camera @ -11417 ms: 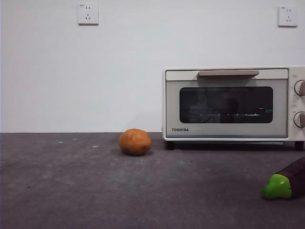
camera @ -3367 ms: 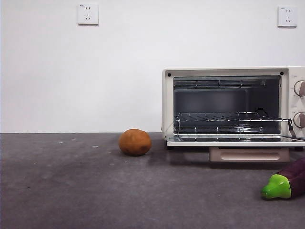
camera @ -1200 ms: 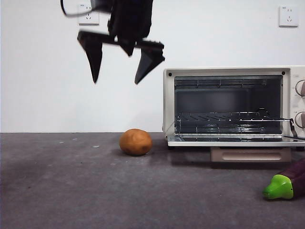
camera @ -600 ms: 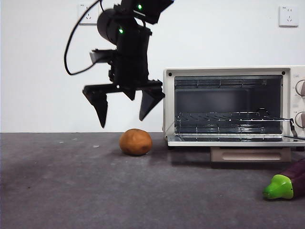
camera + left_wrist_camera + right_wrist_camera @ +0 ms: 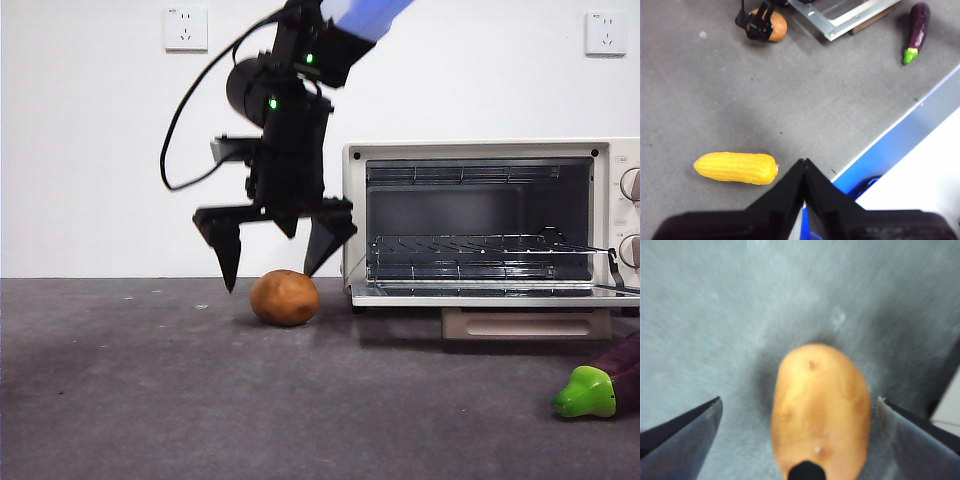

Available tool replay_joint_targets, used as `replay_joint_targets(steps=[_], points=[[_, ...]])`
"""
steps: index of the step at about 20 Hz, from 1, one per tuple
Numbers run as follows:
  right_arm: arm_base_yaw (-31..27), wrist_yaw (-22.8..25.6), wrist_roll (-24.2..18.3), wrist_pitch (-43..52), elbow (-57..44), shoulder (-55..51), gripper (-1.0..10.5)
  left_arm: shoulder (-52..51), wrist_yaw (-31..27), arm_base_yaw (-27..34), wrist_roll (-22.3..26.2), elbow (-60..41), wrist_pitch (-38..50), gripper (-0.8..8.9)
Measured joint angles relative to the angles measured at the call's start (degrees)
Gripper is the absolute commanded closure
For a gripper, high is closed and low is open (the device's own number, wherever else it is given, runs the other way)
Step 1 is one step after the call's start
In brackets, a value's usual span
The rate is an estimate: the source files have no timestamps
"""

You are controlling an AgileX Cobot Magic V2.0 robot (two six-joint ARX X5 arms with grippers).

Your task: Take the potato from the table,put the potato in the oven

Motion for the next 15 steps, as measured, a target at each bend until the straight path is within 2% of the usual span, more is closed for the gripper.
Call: replay_joint_targets(steps=[6,8,13,14,15], points=[[-0.04,-0.2,0.87,-1.22,0.0,2.12,1.1,1.97,0.0,0.0,0.07,0.0,0.0,8.18],[-0.04,-0.79,1.55,-1.84,0.0,2.54,2.6,2.16,0.0,0.0,0.09,0.0,0.0,8.18],[-0.04,-0.81,4.24,-2.16,0.0,2.62,7.9,2.16,0.0,0.0,0.26,0.0,0.0,8.19],[-0.04,-0.66,4.66,-2.71,0.0,2.62,8.5,2.16,0.0,0.0,0.24,0.0,0.0,8.18],[-0.04,0.17,5.05,-3.37,0.0,2.62,8.6,2.16,0.0,0.0,0.26,0.0,0.0,8.18]])
